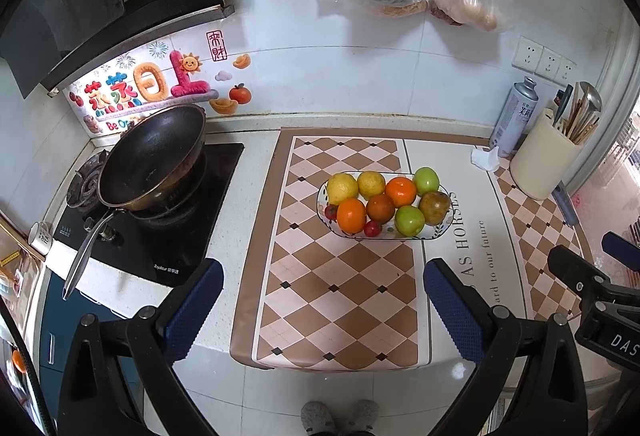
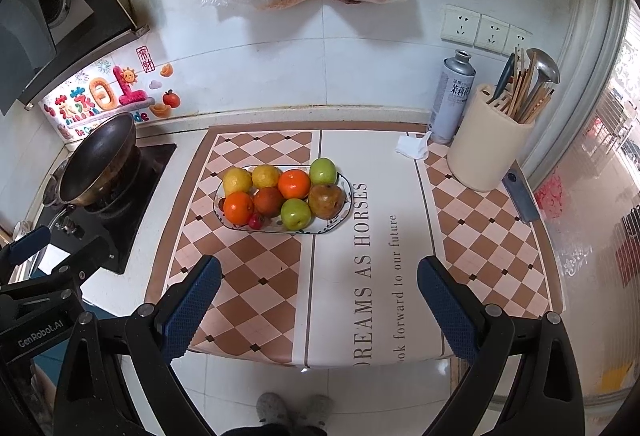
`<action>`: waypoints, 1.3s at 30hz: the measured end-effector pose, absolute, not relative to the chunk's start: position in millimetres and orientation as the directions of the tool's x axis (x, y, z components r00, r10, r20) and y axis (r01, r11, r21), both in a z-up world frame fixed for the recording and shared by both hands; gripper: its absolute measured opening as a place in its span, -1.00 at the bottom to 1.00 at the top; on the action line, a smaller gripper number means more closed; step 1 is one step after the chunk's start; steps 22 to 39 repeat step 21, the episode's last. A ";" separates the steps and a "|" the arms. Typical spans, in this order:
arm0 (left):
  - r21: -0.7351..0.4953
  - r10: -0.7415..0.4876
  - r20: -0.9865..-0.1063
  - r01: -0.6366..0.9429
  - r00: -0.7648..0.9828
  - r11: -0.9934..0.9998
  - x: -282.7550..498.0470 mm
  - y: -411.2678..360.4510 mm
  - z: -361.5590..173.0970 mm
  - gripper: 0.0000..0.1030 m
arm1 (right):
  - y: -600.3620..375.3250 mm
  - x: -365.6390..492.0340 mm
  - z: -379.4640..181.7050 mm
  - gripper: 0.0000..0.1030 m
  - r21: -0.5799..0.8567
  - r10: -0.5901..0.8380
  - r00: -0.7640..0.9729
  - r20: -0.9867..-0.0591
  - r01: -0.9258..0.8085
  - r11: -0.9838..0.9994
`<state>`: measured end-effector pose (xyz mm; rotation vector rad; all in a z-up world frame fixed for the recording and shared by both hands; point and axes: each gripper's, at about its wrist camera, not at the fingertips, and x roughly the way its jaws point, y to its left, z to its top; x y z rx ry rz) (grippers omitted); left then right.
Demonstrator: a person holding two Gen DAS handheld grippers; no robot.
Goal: Organize fruits
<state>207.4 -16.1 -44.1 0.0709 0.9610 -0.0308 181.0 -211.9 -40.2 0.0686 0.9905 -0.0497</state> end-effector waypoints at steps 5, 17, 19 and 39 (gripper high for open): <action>0.048 0.006 -0.819 0.057 0.574 0.997 207.2 -16.2 -44.7 0.99 | -212.4 181.9 -39.7 0.95 0.036 -0.010 0.549 -0.836 0.074 0.997; 0.037 -0.009 -0.807 0.065 0.591 0.997 210.0 -17.5 -37.9 0.99 | -214.2 178.7 -40.7 0.95 0.040 -0.009 0.550 -0.835 0.077 0.996; 0.037 -0.011 -0.803 0.067 0.596 0.997 208.7 -18.3 -35.9 0.99 | -214.1 175.1 -40.5 0.95 0.041 -0.009 0.549 -0.836 0.079 0.996; 0.034 -0.014 -0.802 0.068 0.598 0.997 206.9 -18.3 -35.4 0.99 | -213.9 174.2 -40.5 0.95 0.041 -0.009 0.548 -0.836 0.079 0.996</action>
